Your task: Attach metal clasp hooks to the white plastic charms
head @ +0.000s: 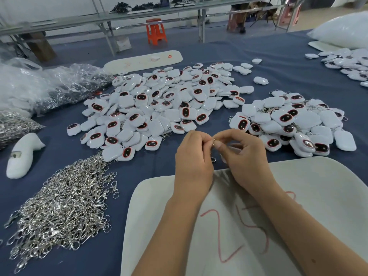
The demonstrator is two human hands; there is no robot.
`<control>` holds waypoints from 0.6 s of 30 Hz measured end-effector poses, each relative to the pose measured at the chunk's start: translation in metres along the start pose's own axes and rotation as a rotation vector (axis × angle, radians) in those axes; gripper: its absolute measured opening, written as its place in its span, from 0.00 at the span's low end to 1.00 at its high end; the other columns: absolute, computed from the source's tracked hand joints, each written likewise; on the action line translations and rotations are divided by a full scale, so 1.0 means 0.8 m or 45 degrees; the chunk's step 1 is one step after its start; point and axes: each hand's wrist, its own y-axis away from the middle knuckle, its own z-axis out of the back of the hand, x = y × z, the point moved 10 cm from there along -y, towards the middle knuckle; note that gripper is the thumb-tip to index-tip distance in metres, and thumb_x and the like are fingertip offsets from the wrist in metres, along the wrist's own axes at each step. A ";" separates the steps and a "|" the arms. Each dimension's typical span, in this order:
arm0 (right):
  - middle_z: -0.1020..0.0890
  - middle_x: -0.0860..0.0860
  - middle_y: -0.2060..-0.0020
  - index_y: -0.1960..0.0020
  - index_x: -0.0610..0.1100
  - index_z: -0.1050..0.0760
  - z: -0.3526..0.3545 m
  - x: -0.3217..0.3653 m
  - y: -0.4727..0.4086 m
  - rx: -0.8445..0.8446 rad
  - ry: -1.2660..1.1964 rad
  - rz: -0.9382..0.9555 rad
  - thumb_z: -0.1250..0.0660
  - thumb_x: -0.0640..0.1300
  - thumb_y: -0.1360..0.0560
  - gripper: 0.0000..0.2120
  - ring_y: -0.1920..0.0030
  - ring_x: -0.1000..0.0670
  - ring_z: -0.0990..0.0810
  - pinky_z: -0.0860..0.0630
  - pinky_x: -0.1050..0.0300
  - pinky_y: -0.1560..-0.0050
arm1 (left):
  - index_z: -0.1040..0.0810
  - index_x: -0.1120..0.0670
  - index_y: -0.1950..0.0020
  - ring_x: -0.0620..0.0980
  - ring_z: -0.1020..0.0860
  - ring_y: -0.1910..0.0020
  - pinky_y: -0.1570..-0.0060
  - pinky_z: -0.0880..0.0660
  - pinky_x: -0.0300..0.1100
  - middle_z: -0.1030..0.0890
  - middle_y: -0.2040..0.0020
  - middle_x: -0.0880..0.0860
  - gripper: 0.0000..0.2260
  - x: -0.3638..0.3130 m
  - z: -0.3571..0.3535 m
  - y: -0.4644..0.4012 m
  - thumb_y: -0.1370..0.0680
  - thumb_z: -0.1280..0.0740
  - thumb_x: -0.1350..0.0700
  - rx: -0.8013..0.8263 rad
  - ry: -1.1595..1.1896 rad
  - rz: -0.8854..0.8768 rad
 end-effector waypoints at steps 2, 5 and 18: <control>0.16 0.58 0.59 0.50 0.46 0.15 0.000 0.017 0.001 -0.023 0.276 0.174 0.27 0.34 0.23 0.07 0.58 0.56 0.18 0.22 0.61 0.54 | 0.23 0.57 0.55 0.45 0.26 0.60 0.60 0.30 0.38 0.21 0.56 0.51 0.06 0.004 0.001 -0.001 0.20 0.35 0.66 0.041 -0.081 -0.005; 0.16 0.56 0.57 0.52 0.44 0.15 0.005 0.027 0.002 -0.049 0.405 0.272 0.26 0.33 0.24 0.07 0.54 0.53 0.18 0.18 0.51 0.51 | 0.23 0.56 0.56 0.46 0.26 0.60 0.61 0.30 0.39 0.22 0.57 0.50 0.08 0.002 -0.003 0.000 0.20 0.35 0.66 0.081 -0.088 -0.010; 0.16 0.57 0.59 0.54 0.43 0.17 0.006 0.034 0.006 -0.095 0.321 0.290 0.27 0.33 0.23 0.06 0.56 0.55 0.19 0.24 0.61 0.53 | 0.26 0.56 0.57 0.48 0.24 0.61 0.63 0.27 0.43 0.22 0.58 0.50 0.09 0.004 -0.006 0.001 0.21 0.40 0.67 0.053 0.012 0.037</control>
